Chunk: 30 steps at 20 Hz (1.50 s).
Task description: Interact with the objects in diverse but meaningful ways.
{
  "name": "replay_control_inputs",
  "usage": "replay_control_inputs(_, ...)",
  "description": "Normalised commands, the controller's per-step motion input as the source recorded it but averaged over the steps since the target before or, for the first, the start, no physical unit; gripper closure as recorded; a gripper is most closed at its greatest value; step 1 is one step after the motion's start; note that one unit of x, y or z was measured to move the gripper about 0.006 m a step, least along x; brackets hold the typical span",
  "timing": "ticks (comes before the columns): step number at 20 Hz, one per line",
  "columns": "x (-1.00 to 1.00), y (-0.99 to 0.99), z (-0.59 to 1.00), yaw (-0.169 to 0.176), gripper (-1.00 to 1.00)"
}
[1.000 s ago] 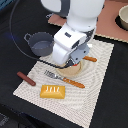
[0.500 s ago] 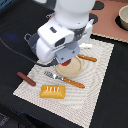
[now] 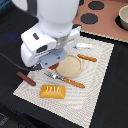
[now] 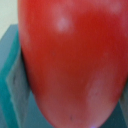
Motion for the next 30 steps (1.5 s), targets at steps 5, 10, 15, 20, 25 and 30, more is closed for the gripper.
replay_control_inputs(5, -1.0, 0.0, -0.07, 0.0, 1.0)
replay_control_inputs(10, -1.0, 0.05, -0.09, 0.0, 1.0)
replay_control_inputs(15, -1.0, 0.36, -0.11, 0.0, 1.0)
replay_control_inputs(20, -0.95, 0.42, -0.18, 0.0, 1.0)
replay_control_inputs(25, -0.69, 0.11, -0.32, 0.0, 1.0)
replay_control_inputs(30, -0.59, -0.03, -0.39, 0.0, 1.0)
